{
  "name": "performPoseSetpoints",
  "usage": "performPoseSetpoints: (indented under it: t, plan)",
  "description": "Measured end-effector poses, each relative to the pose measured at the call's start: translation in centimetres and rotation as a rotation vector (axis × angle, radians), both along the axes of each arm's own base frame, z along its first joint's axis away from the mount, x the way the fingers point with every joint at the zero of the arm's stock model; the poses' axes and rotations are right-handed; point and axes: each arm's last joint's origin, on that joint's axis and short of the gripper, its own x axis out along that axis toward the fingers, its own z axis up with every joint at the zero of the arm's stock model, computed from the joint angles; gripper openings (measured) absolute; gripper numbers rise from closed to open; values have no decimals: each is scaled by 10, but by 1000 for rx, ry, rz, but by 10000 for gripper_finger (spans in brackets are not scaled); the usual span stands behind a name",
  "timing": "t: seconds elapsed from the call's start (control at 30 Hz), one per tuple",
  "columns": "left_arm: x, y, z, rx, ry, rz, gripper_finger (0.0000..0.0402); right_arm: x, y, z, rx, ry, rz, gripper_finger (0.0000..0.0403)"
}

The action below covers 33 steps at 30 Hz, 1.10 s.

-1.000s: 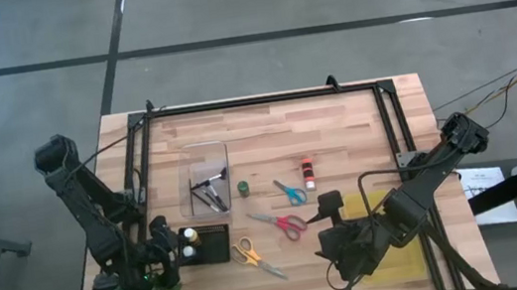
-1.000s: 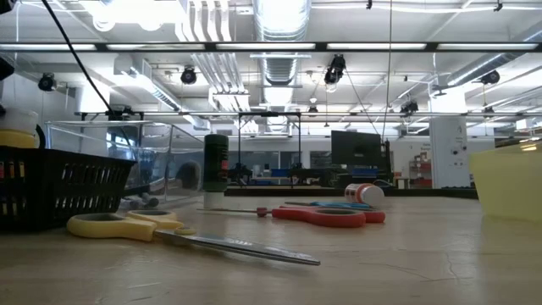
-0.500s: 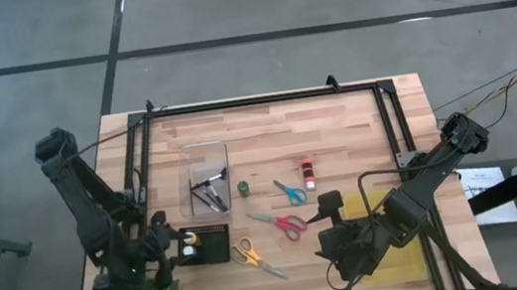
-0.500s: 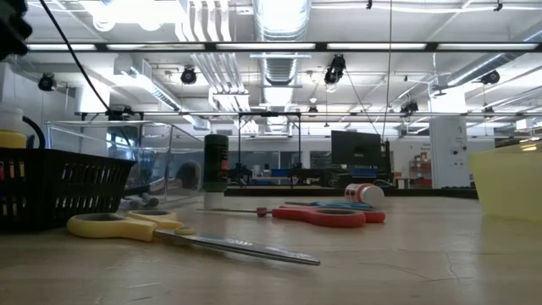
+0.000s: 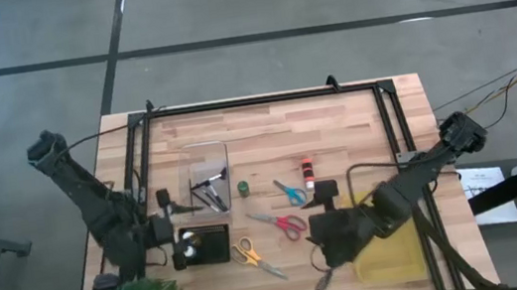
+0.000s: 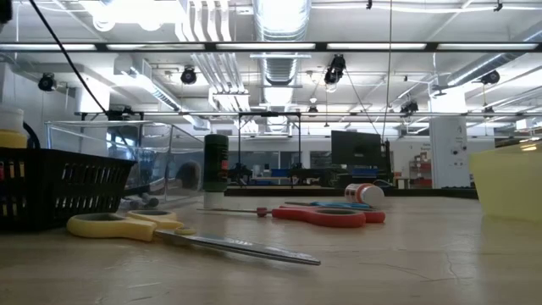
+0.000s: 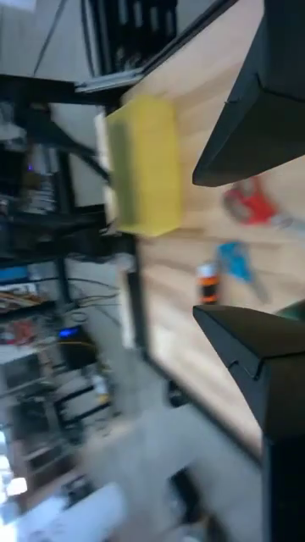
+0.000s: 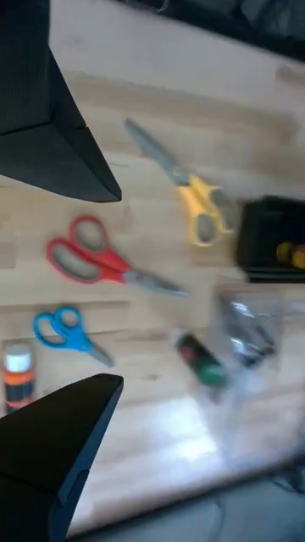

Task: Pick & Place Paint Supplies
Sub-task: Put the orange paint bottle into the black basket

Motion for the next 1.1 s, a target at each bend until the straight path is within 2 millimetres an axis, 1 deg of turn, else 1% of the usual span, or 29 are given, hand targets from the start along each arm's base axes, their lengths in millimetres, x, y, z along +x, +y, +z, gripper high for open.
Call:
performPoseSetpoints:
  t: [0.1,0.17,0.23,0.37,0.53,0.63,0.83,0.93,1.1]
  plan:
    - [18,10,16,67,-49,-85,246,5,-18,-21,11,122,13,347]
    - [27,18,27,98,-63,-141,246,3,-31,-38,-43,238,43,347]
    - [34,26,34,113,-74,-160,246,0,-45,-51,-116,346,72,347]
    - [42,39,38,142,-79,-151,246,-1,-68,-66,-241,487,174,347]
    - [46,45,38,163,-77,-159,246,-2,-90,-83,-388,623,385,347]
    - [46,45,37,172,-72,-161,246,1,-106,-93,-470,658,426,347]
    - [46,44,36,189,-58,-168,246,6,-136,-114,-519,695,490,347]
    - [46,44,34,204,-41,-171,246,8,-148,-124,-521,704,505,347]
    - [46,44,34,224,-38,-173,246,8,-164,-139,-463,676,533,347]
